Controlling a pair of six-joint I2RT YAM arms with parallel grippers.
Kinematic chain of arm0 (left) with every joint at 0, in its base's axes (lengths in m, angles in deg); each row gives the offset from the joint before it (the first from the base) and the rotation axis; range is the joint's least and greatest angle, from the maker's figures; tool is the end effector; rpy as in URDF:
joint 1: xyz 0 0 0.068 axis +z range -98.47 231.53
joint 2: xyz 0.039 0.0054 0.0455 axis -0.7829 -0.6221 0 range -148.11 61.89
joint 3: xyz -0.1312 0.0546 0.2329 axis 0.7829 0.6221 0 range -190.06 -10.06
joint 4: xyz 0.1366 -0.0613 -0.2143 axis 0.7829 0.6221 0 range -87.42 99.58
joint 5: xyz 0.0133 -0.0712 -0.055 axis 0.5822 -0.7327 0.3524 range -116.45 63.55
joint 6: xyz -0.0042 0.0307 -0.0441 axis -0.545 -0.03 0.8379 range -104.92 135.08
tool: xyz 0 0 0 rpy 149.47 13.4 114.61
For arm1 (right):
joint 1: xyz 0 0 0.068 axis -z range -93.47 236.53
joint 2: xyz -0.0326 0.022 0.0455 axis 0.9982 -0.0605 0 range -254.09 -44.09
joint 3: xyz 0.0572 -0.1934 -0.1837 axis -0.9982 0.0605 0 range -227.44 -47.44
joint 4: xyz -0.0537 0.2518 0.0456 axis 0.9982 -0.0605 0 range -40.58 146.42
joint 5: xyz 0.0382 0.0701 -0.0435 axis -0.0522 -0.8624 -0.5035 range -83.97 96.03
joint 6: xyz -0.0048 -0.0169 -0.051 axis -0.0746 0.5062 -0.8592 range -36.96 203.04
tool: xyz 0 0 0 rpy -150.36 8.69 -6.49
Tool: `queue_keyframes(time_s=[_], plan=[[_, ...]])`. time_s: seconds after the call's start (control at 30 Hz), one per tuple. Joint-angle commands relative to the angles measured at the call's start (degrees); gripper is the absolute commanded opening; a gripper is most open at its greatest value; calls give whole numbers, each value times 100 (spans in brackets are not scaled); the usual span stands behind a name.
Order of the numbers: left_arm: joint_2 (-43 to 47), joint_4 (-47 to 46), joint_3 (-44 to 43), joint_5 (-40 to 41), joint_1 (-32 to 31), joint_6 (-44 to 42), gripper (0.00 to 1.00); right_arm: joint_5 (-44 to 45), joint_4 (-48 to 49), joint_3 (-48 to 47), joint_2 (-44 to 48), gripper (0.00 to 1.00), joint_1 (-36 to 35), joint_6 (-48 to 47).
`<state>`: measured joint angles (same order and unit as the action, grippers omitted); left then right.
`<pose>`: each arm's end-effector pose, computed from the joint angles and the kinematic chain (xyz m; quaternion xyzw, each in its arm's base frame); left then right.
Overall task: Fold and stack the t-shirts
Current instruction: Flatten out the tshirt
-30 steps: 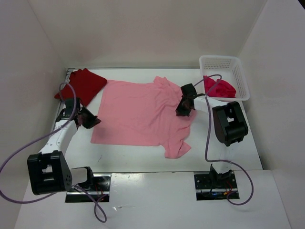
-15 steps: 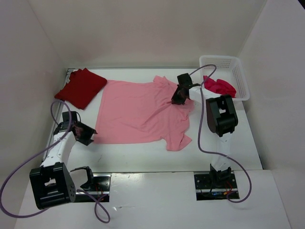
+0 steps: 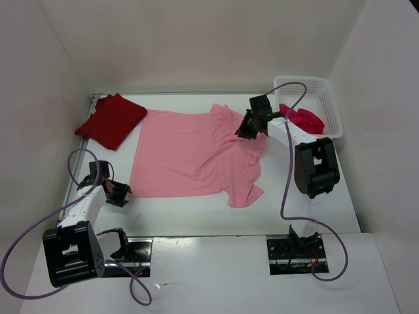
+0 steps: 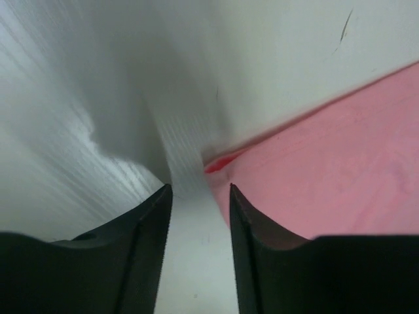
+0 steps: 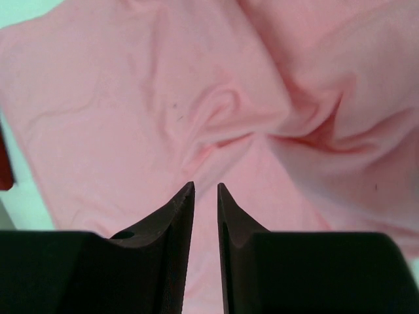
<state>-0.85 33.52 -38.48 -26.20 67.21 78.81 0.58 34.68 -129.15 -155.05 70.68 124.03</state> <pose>0.1744 0.0492 0.1602 -0.6243 0.7512 -0.0853 0.1966 0.4093 0.1198 0.2077 0.1894 0.9224 0.1982 0.2720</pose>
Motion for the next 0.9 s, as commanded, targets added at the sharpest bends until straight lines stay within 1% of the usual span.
queue_keyframes(time_s=[0.0, 0.13, 0.2, 0.3, 0.33, 0.37, 0.4, 0.47, 0.5, 0.57, 0.6, 0.63, 0.7, 0.73, 0.77, 0.83, 0.87], plan=[[-53, -473, 170, 344, 49, 245, 45, -158, -32, 234, 732, 26, 39, -56], [-177, -957, 302, 344, 49, 246, 37, -272, -32, 603, 1190, 27, 39, -56], [-291, -1177, 364, 99, 49, 298, 35, -324, -32, 691, 1391, 27, 39, -56], [-291, -1335, 417, 45, 49, 299, 35, -394, -32, 876, 1498, 27, 39, -56], [-344, -1336, 417, 45, 49, 299, 37, -395, -32, 928, 1550, 27, 39, -56], [-344, -1406, 469, 45, 49, 299, 37, -465, -32, 929, 1551, 27, 39, -109], [-344, -1493, 469, -24, 49, 299, 35, -465, -32, 1007, 1551, 27, 39, -109], [-344, -1494, 469, -25, 49, 246, 23, -465, -32, 1078, 1551, 27, 39, -109], [-344, -1399, 313, -25, 49, 185, 14, -465, -32, 1165, 1620, 27, 39, -109], [-344, -1275, 128, -25, 49, 44, 5, -238, -85, 1271, 1683, 31, 39, -109], [-344, -1275, 22, -25, 49, 44, 3, -176, -85, 1420, 1770, 36, 39, -109], [-344, -1205, -222, -25, 49, -52, 1, -123, -146, 1517, 1901, 38, 91, -109], [-396, -1143, -505, -25, 49, -141, 0, -70, -216, 1885, 2051, 45, 170, -109], [-397, -1090, -663, -25, 49, -271, 0, -18, -295, 2009, 2234, 46, 223, -109], [-397, -1020, -1012, -25, 49, -325, 0, -17, -348, 2280, 2349, 48, 302, -39], [-458, -1020, -1383, -25, 49, -448, 0, 228, -462, 2562, 2630, 51, 372, 75], [-606, -1020, -1568, -25, 49, -579, 0, 290, -585, 2825, 2945, 51, 373, 76]])
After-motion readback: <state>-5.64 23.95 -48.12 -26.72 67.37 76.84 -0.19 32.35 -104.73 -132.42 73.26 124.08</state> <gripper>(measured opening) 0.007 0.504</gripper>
